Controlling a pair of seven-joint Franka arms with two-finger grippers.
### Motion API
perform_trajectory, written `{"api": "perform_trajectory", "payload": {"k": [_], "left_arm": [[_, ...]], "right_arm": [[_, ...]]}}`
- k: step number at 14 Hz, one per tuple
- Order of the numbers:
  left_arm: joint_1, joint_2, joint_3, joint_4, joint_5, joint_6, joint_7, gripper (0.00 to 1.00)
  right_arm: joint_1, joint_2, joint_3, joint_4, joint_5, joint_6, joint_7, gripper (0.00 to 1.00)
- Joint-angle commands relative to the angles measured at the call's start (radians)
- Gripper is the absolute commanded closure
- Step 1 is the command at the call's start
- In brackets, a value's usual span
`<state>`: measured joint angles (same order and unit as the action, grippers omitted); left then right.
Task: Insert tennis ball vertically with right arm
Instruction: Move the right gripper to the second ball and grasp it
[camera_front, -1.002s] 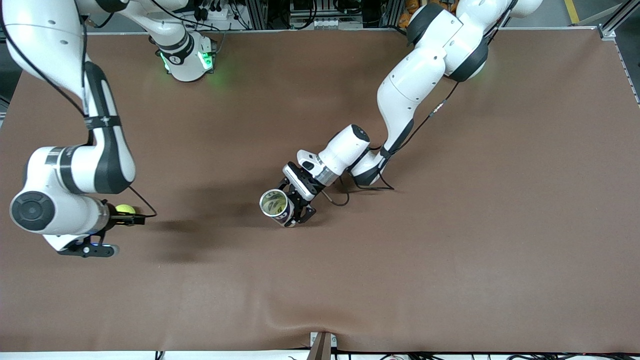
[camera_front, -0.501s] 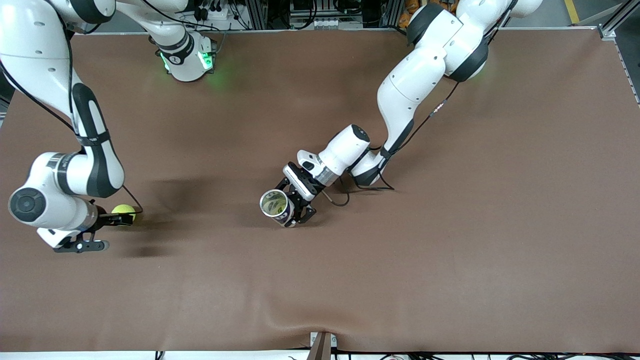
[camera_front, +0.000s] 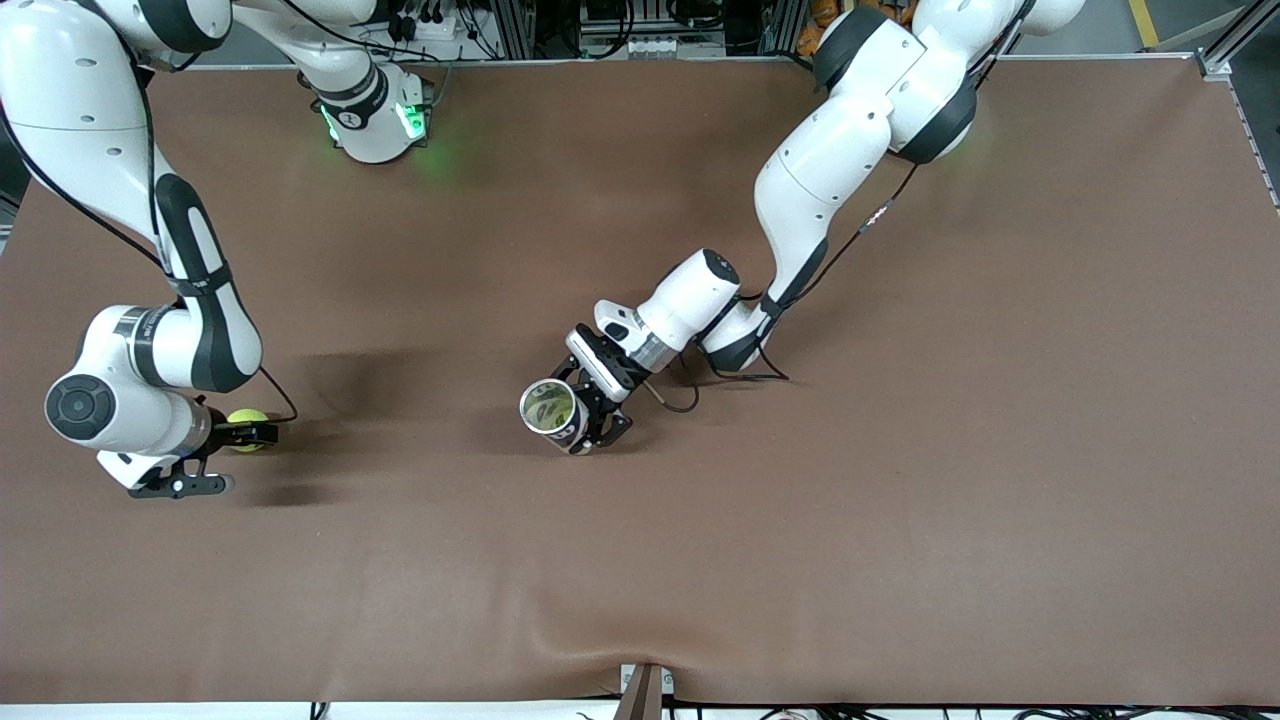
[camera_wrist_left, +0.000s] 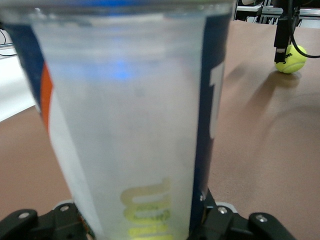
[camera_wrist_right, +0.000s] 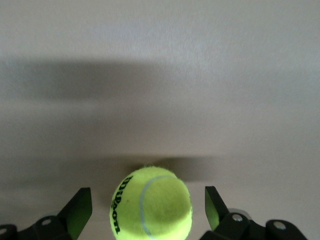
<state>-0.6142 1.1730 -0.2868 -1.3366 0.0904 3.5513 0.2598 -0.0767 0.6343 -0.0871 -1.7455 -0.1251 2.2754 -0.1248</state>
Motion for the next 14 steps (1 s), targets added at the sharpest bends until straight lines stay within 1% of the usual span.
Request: {"api": "perform_trajectory", "payload": {"k": [1,5,6,7,8,9,11,14], "left_arm": [[0.002,0.011,0.005,0.010,-0.004,0.004,0.001,0.19],[0.007,0.011,0.005,0.008,-0.001,0.004,0.001,0.19],[0.007,0.011,0.005,0.008,-0.001,0.004,0.001,0.19],[0.007,0.011,0.005,0.010,-0.003,0.004,0.001,0.19],[0.007,0.011,0.005,0.010,-0.003,0.004,0.001,0.19],[0.008,0.011,0.005,0.010,-0.003,0.004,0.001,0.19],[0.008,0.011,0.005,0.010,-0.003,0.004,0.001,0.19],[0.010,0.010,0.005,0.008,-0.001,0.004,0.001,0.19]], "right_arm": [[-0.028,-0.024,0.020,-0.052,-0.022,-0.004,-0.007,0.00],[-0.026,-0.024,0.021,-0.055,-0.019,-0.013,-0.007,0.00],[-0.026,-0.025,0.021,-0.055,-0.019,-0.013,-0.007,0.24],[-0.023,-0.027,0.021,-0.054,-0.019,-0.014,-0.007,0.53],[-0.023,-0.030,0.021,-0.051,-0.019,-0.014,-0.007,0.78],[-0.021,-0.031,0.023,-0.045,-0.019,-0.014,-0.007,1.00],[-0.017,-0.056,0.026,-0.035,-0.019,-0.031,-0.004,1.00],[0.021,-0.100,0.026,0.052,-0.016,-0.175,0.005,1.00]]}}
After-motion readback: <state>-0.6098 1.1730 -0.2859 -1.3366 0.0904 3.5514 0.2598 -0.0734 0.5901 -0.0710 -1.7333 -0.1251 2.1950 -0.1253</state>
